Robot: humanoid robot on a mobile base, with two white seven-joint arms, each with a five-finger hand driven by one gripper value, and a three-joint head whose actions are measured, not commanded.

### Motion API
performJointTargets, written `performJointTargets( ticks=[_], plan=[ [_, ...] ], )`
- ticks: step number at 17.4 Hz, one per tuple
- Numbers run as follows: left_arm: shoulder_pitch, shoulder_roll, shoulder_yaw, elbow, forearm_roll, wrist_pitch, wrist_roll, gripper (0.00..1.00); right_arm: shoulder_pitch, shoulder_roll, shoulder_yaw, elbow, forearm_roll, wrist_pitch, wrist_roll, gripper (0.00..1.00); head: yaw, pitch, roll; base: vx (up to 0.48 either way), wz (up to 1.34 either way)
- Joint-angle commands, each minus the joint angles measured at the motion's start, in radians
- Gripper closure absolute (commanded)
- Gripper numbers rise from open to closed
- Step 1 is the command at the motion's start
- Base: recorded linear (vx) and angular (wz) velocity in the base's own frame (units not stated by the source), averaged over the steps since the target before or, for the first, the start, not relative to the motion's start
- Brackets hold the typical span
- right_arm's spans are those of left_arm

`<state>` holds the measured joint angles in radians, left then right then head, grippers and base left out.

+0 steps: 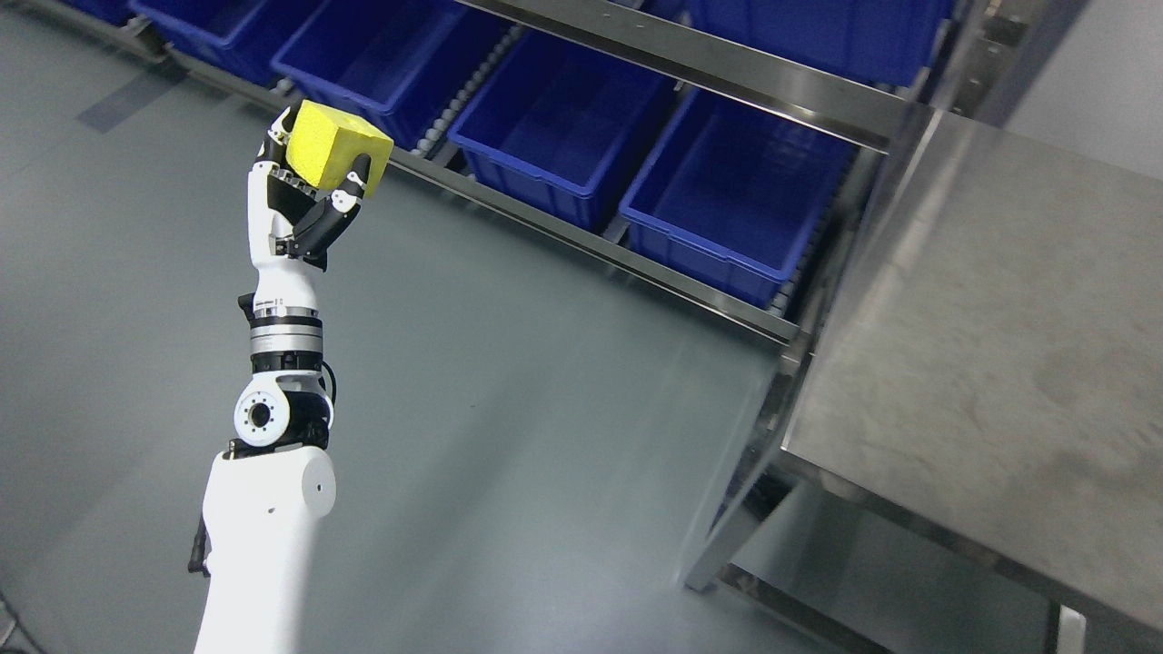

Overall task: Move yellow foam block to right shelf middle
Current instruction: 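Hold the cube raised in the left hand while turning toward the shelving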

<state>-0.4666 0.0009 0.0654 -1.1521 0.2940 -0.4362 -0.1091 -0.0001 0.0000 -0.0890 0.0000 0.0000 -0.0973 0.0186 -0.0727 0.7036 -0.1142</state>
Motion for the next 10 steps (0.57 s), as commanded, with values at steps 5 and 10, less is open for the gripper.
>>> performJointTargets(
  ticks=[5,10],
  plan=[
    [0.022,0.030,0.062,-0.043,-0.038,0.024,-0.001,0.56,-0.001,-0.017,0.000,-0.017,0.000,0.001,0.000,0.00,0.0000,0.000,0.000,0.133,0.83],
    [0.022,0.030,0.054,-0.095,-0.041,0.028,-0.003,0.56,-0.003,-0.017,0.000,-0.017,0.000,0.001,0.000,0.00,0.0000,0.000,0.000,0.123,0.69]
  ],
)
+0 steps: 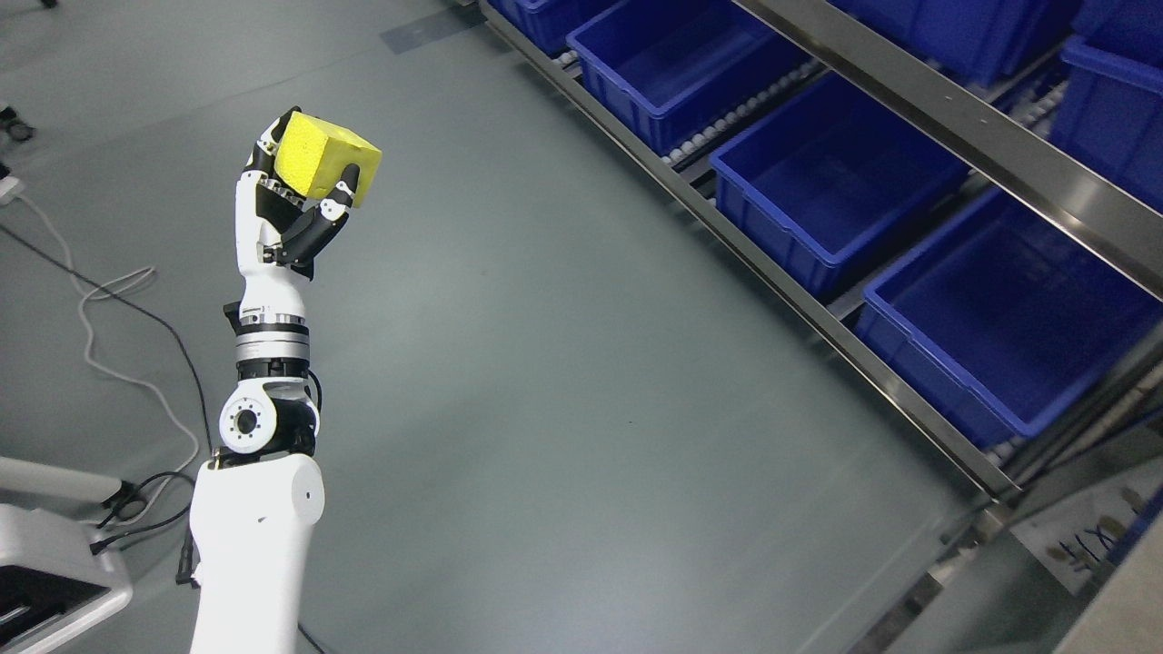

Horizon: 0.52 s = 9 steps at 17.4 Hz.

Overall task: Move yellow foam block to right shelf middle
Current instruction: 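Hold the cube raised in the left hand while turning toward the shelving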

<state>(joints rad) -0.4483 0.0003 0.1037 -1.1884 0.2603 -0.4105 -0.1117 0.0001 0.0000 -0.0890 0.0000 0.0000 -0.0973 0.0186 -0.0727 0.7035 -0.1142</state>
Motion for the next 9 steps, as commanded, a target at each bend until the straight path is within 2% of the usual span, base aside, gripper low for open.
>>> performJointTargets(
  ticks=[1,9],
  plan=[
    [0.006,0.032,0.013,-0.072,-0.007,0.005,0.000,0.56,-0.002,-0.017,0.000,-0.017,0.000,0.001,0.000,0.00,0.0000,0.000,0.000,0.120,0.64],
    [0.040,0.038,0.024,-0.151,-0.033,0.032,0.001,0.56,-0.003,-0.017,0.000,-0.017,0.000,0.001,0.000,0.00,0.0000,0.000,0.000,0.133,0.48]
  ],
)
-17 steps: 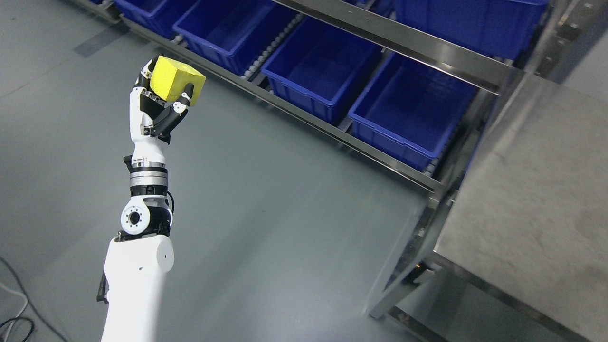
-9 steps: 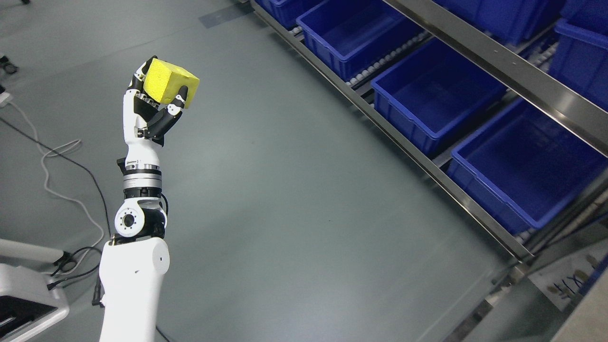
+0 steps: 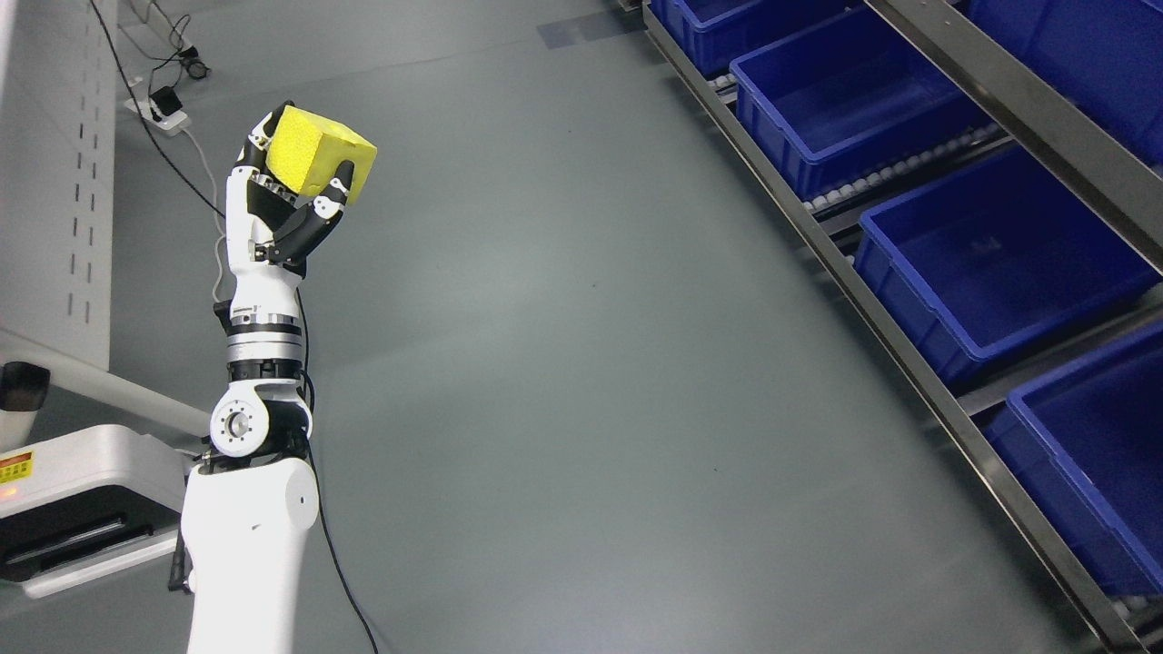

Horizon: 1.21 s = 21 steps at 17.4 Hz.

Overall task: Move yellow foam block to right shelf middle
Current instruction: 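Hold the cube raised in the left hand while turning toward the shelving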

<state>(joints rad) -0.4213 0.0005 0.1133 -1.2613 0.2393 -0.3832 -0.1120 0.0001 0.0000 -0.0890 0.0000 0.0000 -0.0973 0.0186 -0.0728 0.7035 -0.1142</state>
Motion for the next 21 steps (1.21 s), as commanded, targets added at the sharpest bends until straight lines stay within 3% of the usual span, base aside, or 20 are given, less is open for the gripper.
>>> performJointTargets(
  ticks=[1,21],
  plan=[
    [0.018,0.045,0.016,-0.082,-0.014,0.006,0.002,0.56,-0.002,-0.017,0.000,-0.017,0.000,0.001,0.000,0.00,0.0000,0.000,0.000,0.159,0.39],
    [0.049,0.055,0.019,-0.098,-0.028,0.006,-0.002,0.56,-0.003,-0.017,0.000,-0.017,0.000,0.001,0.000,0.00,0.0000,0.000,0.000,0.271,0.11]
  ],
)
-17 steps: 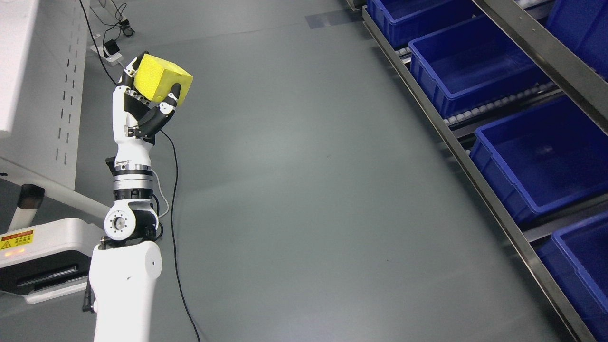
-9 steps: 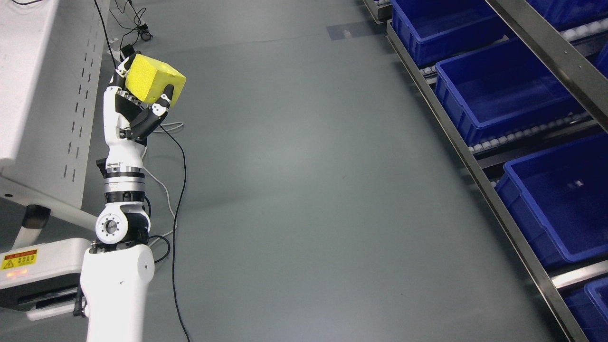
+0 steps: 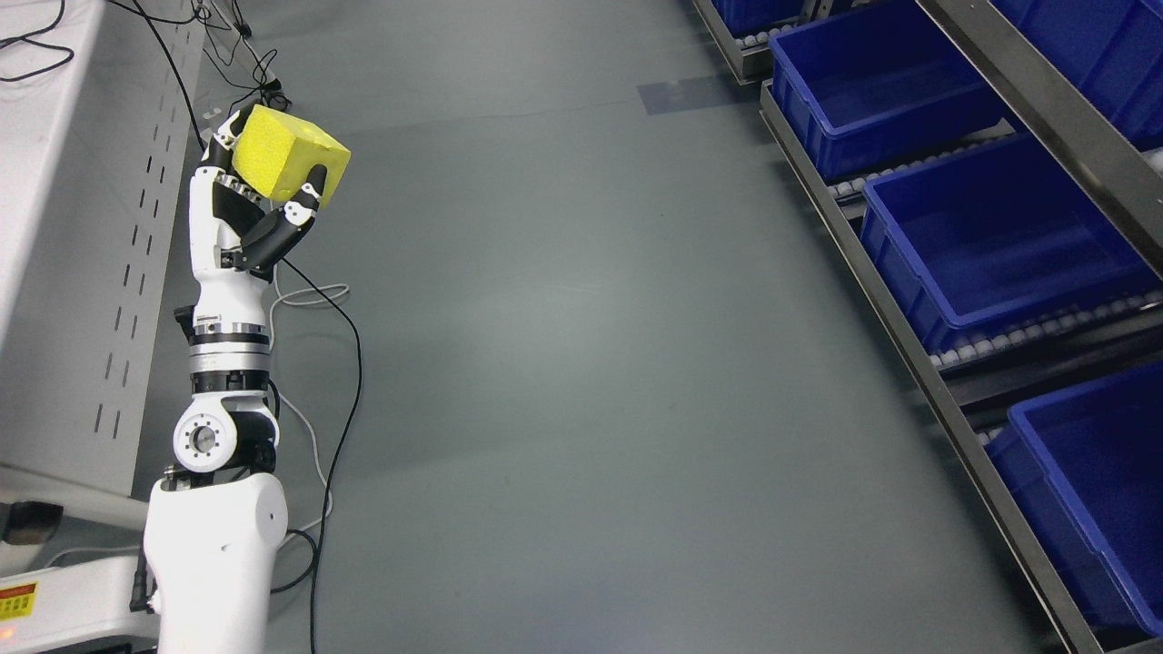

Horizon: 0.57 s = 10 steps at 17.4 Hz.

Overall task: Move yellow foam block to right shelf middle
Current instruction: 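Hold the cube raised in the left hand while turning toward the shelving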

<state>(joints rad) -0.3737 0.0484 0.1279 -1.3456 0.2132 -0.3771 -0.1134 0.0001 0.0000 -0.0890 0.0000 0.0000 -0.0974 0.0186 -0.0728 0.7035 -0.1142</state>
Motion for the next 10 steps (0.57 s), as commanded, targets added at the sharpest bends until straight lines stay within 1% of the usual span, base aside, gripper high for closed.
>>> performJointTargets(
  ticks=[1,10],
  plan=[
    [0.002,0.007,0.004,-0.014,-0.002,0.000,0.000,0.56,-0.003,-0.017,0.000,-0.017,0.000,0.001,0.000,0.00,0.0000,0.000,0.000,0.380,0.07],
    [-0.004,0.007,0.001,-0.014,-0.002,0.000,0.000,0.56,-0.002,-0.017,0.000,-0.017,0.000,0.001,0.000,0.00,0.0000,0.000,0.000,0.391,0.16]
  ],
)
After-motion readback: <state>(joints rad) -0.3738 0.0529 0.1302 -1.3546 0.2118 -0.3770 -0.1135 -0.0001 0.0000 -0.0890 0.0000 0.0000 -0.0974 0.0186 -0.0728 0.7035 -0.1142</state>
